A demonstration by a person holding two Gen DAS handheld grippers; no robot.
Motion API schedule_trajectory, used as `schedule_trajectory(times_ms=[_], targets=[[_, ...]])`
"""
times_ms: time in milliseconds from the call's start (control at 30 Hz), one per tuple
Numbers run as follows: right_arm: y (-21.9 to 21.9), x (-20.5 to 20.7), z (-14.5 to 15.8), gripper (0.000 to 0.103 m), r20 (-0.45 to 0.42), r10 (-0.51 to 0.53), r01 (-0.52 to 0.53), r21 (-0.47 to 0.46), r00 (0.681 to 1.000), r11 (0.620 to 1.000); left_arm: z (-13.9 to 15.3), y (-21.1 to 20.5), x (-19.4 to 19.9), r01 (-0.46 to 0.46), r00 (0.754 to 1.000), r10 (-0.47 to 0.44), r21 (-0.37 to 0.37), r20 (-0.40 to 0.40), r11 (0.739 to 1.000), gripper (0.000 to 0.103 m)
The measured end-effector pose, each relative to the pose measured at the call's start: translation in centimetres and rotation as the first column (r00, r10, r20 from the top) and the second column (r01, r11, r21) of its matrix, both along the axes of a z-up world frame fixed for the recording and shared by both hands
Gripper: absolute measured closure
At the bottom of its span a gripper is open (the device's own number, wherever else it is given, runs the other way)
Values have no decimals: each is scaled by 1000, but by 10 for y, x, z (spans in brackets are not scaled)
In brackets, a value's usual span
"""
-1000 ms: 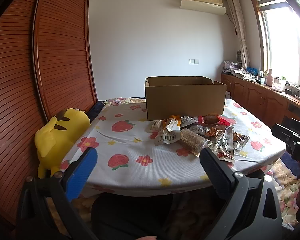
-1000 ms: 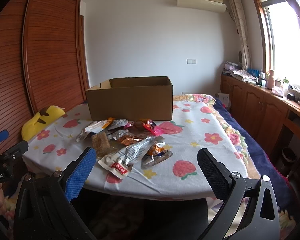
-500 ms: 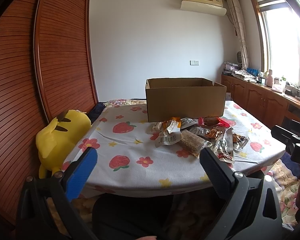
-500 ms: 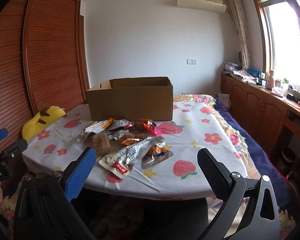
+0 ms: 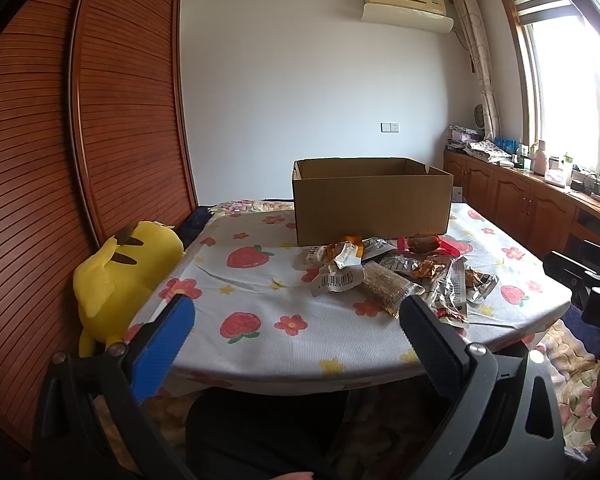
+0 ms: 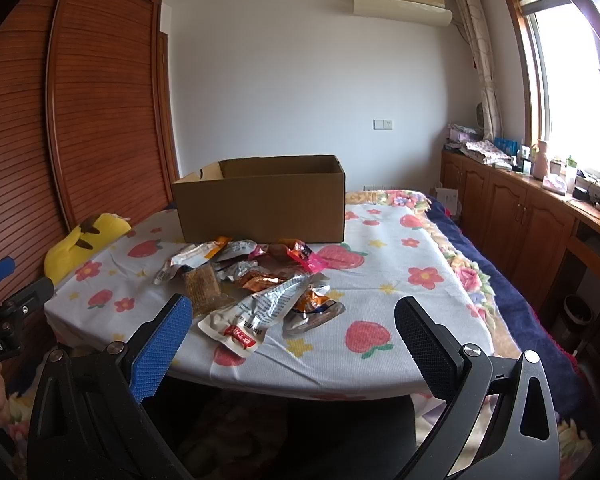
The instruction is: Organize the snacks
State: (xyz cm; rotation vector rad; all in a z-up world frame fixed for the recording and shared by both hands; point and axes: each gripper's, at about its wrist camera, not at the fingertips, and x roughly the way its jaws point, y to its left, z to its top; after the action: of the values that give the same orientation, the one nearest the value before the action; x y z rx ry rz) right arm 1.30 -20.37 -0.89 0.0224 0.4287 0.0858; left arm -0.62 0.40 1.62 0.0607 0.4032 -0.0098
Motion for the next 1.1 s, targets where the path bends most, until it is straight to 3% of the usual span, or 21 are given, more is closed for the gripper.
schedule_trajectory(times_ms=[1100], targets=[[4, 0, -1, 0, -4, 8, -8, -7, 1000, 1000, -1, -1, 3, 13, 1000, -13, -3, -19, 1000, 0]])
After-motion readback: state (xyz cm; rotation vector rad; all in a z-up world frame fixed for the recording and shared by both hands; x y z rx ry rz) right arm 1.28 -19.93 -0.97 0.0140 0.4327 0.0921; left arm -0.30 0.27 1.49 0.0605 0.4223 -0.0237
